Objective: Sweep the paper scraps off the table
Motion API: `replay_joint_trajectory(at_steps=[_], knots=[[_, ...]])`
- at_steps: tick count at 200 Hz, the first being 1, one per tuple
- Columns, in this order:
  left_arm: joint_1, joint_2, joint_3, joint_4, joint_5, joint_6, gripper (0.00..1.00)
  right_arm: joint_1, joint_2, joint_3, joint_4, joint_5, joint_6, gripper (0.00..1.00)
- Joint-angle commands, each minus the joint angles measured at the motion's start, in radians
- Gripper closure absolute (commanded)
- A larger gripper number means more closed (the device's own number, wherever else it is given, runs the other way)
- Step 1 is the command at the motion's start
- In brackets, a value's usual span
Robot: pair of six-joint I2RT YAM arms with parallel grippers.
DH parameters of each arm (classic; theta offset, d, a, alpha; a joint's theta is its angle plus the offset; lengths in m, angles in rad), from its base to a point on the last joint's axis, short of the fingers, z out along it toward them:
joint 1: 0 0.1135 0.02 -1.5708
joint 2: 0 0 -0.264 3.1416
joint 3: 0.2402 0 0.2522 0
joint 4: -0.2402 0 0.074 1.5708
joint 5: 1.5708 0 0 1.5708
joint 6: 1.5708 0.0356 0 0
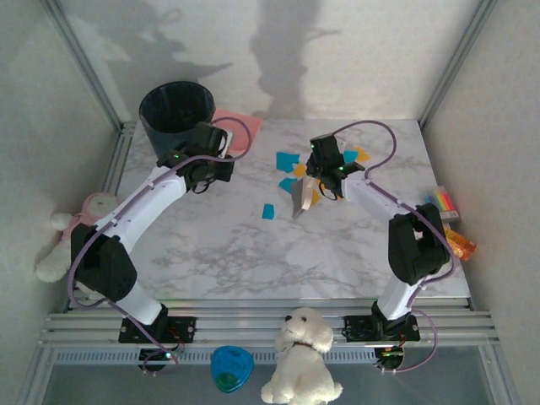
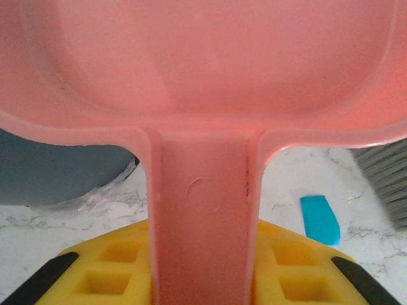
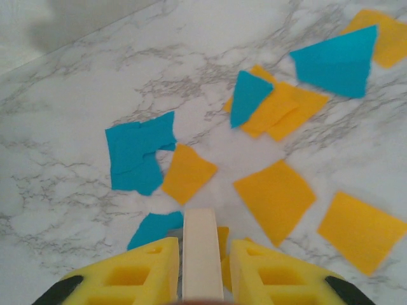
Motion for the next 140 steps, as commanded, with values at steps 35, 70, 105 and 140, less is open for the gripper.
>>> replay_joint_trajectory(at_steps=[35, 70, 105, 140], knots=[[-0.042, 0.013, 0.031, -0.166, -0.055, -0.001, 1.0, -0.002, -0.176, -0.124, 0.102, -0.07, -0.14, 1.0], [-0.043, -0.055, -0.048, -0.219, -0.08, -0.03, 1.0, -0.001, -0.193, -0.163, 0.24, -0.278, -0.197, 1.0], [-0.044, -0.112, -0.116, -0.259, -0.091, -0.048, 1.0, 0.002, -0.158, -0.162, 0.318, -0.454, -0.198, 1.0], [-0.046, -0.136, -0.166, -0.281, -0.088, -0.053, 1.0, 0.015, -0.091, -0.14, 0.331, -0.561, -0.189, 1.0]])
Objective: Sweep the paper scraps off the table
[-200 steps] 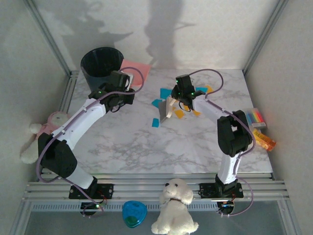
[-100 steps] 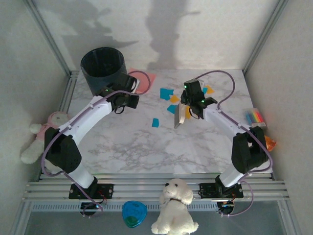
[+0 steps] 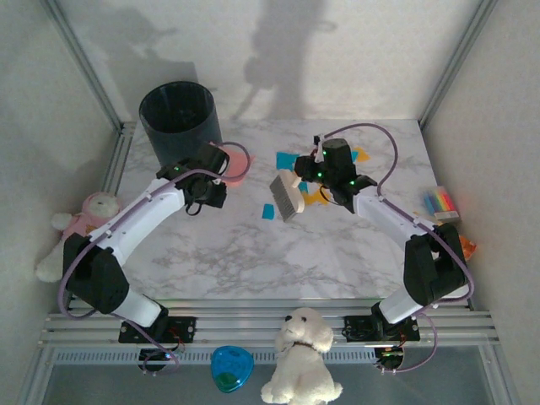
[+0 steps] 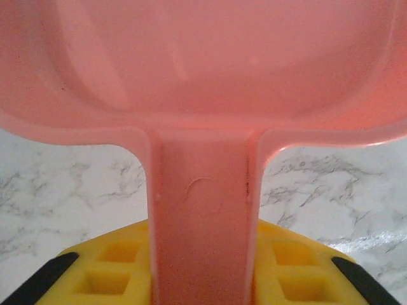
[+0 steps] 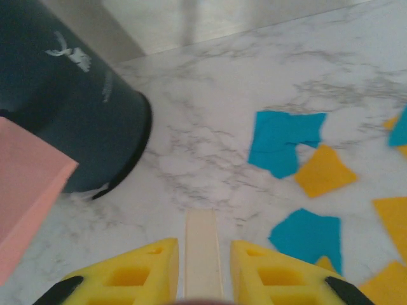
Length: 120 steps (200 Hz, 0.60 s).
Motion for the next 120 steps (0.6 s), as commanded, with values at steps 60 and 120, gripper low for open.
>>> replay_joint_trajectory(at_steps=[60, 120], knots=[[-0.029, -0.041, -0.066, -0.061, 0.007, -0.003, 1.0, 0.05, 0.156, 0.052, -0.023, -0.102, -0.048, 1.0], [-0.099, -0.01, -0.076, -0.066, 0.011, 0.024, 1.0, 0.055, 0.039, -0.04, -0.128, 0.257, -0.084, 1.0]])
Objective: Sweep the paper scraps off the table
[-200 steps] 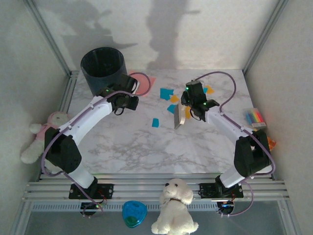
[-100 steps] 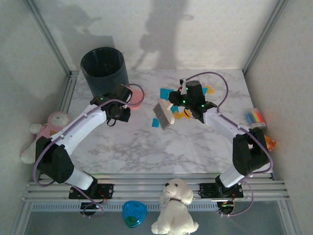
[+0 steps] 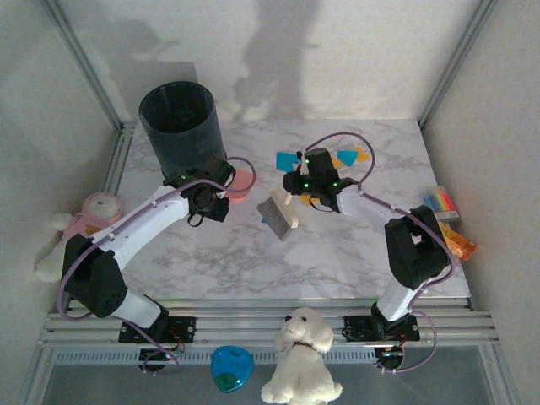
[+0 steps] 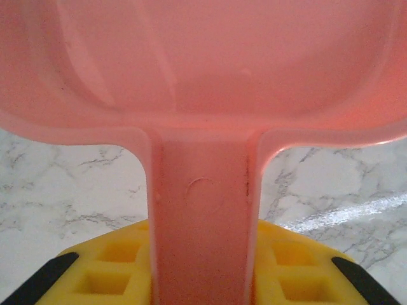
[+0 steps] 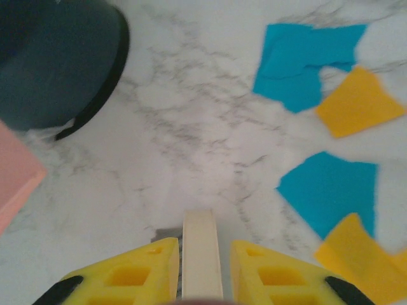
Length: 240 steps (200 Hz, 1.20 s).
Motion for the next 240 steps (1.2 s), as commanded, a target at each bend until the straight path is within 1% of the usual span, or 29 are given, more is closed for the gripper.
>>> replay_joint_trajectory(at_steps=[1, 20, 40, 70, 95, 119, 158, 174, 189, 208, 240], knots=[[-0.034, 0.003, -0.009, -0.026, 0.006, 0.023, 1.0, 0.0, -0.085, -0.044, -0.07, 0.221, -0.048, 1.0], [-0.077, 0.039, -0.001, -0.024, 0.006, 0.036, 1.0, 0.0, -0.126, -0.08, -0.08, 0.289, -0.054, 1.0], [-0.122, 0.077, 0.011, -0.027, -0.003, 0.052, 1.0, 0.001, -0.16, -0.111, -0.078, 0.326, -0.047, 1.0], [-0.149, 0.122, 0.025, -0.026, -0.016, 0.073, 1.0, 0.001, -0.223, -0.146, -0.046, 0.305, -0.049, 1.0], [-0.176, 0.142, 0.027, -0.016, -0.02, 0.106, 1.0, 0.0, -0.287, -0.169, -0.025, 0.314, -0.036, 1.0], [-0.204, 0.163, 0.024, -0.006, 0.008, 0.147, 1.0, -0.001, -0.339, -0.178, -0.018, 0.314, -0.037, 1.0], [-0.246, 0.236, 0.043, 0.005, 0.001, 0.182, 1.0, -0.006, -0.395, -0.188, -0.025, 0.368, -0.053, 1.0], [-0.252, 0.262, 0.055, 0.005, 0.0, 0.193, 1.0, -0.009, -0.396, -0.183, -0.032, 0.416, -0.077, 1.0], [-0.254, 0.281, 0.07, 0.006, -0.007, 0.196, 1.0, -0.011, -0.388, -0.169, -0.059, 0.491, -0.098, 1.0], [-0.263, 0.29, 0.073, 0.014, -0.005, 0.198, 1.0, -0.012, -0.374, -0.167, -0.051, 0.566, -0.147, 1.0], [-0.271, 0.308, 0.082, 0.035, 0.009, 0.191, 1.0, -0.026, -0.351, -0.169, -0.005, 0.626, -0.225, 1.0]])
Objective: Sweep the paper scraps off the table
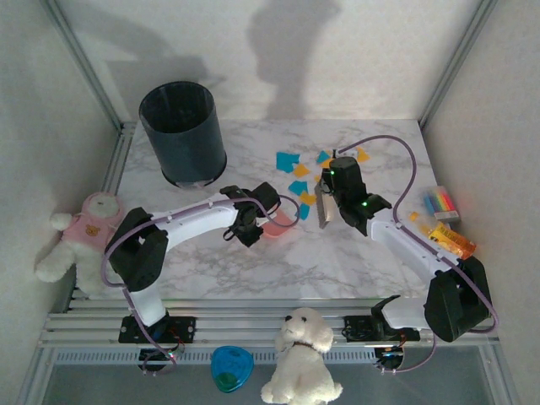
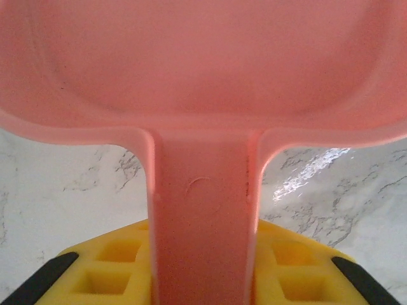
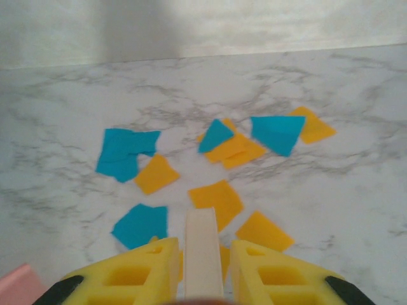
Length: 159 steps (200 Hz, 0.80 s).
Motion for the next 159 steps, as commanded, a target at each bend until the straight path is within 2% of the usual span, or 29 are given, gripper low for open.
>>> replay_joint_trajectory(at_steps=[1, 33, 77, 159], knots=[[-0.014, 0.025, 0.04, 0.009, 0.005, 0.009, 1.0, -0.014, 0.019, 0.003, 0.056, 0.105, -0.084, 1.0], [-0.014, 0.039, 0.062, 0.014, 0.023, -0.017, 1.0, -0.023, 0.042, -0.001, 0.106, 0.105, -0.153, 1.0], [-0.022, 0.031, 0.072, -0.006, 0.047, -0.042, 1.0, -0.024, 0.096, 0.006, 0.162, 0.006, -0.268, 1.0], [-0.022, -0.009, 0.02, 0.006, 0.109, -0.066, 1.0, -0.023, 0.204, 0.039, 0.219, -0.009, -0.383, 1.0]])
